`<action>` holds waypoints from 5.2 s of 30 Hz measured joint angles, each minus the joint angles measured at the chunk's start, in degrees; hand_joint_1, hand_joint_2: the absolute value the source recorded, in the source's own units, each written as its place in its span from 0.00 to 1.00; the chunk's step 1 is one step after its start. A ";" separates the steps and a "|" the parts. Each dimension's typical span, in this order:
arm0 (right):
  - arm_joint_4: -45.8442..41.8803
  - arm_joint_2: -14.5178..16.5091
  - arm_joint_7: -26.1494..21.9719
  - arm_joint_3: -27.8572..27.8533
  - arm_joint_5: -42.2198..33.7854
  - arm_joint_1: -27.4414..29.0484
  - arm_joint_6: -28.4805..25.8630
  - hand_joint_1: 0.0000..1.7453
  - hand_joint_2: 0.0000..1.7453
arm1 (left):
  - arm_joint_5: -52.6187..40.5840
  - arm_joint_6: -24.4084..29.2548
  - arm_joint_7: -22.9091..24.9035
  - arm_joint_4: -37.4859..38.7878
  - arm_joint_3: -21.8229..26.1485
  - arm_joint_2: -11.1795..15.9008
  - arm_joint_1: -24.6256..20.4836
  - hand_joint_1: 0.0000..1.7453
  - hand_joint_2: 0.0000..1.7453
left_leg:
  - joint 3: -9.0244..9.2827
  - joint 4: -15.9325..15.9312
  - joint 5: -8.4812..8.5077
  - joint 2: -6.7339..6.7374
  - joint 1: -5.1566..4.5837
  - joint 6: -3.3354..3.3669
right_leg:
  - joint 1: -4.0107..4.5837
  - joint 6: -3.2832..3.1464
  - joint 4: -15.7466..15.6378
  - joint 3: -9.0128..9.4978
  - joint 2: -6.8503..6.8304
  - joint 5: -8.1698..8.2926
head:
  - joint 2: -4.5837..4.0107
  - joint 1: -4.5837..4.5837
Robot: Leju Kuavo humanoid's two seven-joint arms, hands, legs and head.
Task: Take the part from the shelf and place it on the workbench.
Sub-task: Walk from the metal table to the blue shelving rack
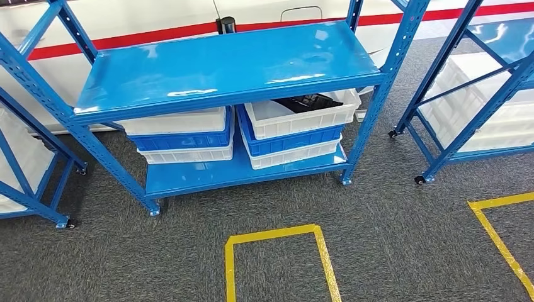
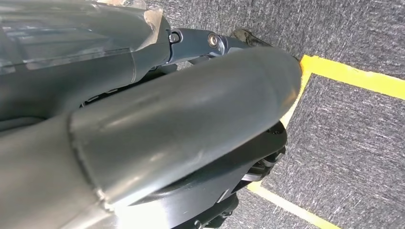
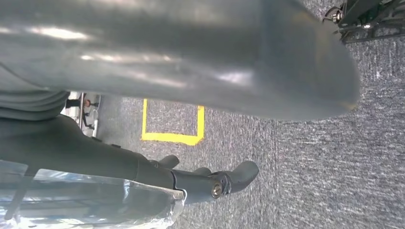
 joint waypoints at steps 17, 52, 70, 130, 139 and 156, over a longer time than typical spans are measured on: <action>0.00 0.03 -0.51 0.00 0.75 -0.08 0.00 0.00 0.00 | 0.09 0.11 -0.12 0.00 0.00 0.03 0.00 0.00 0.00 | 0.10 -0.37 0.04 0.03 0.50 -2.09 | 1.08 -0.74 0.12 -0.28 -0.02 -0.19 | 0.00 0.04; 0.00 0.10 -0.72 0.00 0.89 -0.06 0.00 0.00 0.00 | 0.09 0.09 -0.11 -0.07 0.00 0.08 -0.02 0.00 0.00 | -0.19 0.19 -0.20 0.03 -0.29 -1.89 | 0.27 -0.63 0.02 -0.21 -0.02 -0.14 | 0.00 0.03; 0.01 0.01 -0.81 -0.02 1.11 -0.03 -0.07 0.00 0.00 | 0.11 -0.02 -0.07 -0.13 0.02 0.09 0.09 0.00 0.00 | 0.89 -0.81 -0.18 -0.03 1.07 -1.25 | -0.60 2.49 2.09 -1.65 -0.12 -0.44 | 0.00 0.43; 0.01 0.13 -0.94 -0.09 1.87 0.21 -0.07 0.00 0.00 | 0.09 -0.51 -0.62 -0.15 1.11 0.10 0.32 0.00 0.00 | 2.39 -0.19 -2.33 1.12 0.37 -0.15 | 0.67 1.39 7.69 -6.44 -0.47 -1.03 | 0.00 0.21; -0.01 0.17 -0.98 -0.11 1.91 0.01 -0.08 0.00 0.00 | 0.09 -0.58 -0.64 -0.15 1.14 0.32 0.22 0.00 0.00 | -0.52 8.41 -8.63 1.38 0.49 -2.97 | 0.06 -2.47 0.28 -2.14 -0.41 1.53 | 0.00 -0.04; 0.00 0.26 -1.27 -0.14 2.19 -0.17 -0.08 0.00 0.00 | 0.11 -0.68 -0.62 -0.17 1.20 0.41 0.30 0.00 0.00 | 1.82 -0.69 -1.15 1.95 0.67 0.15 | 0.52 -0.32 13.55 -6.04 -0.37 -6.87 | 0.00 0.10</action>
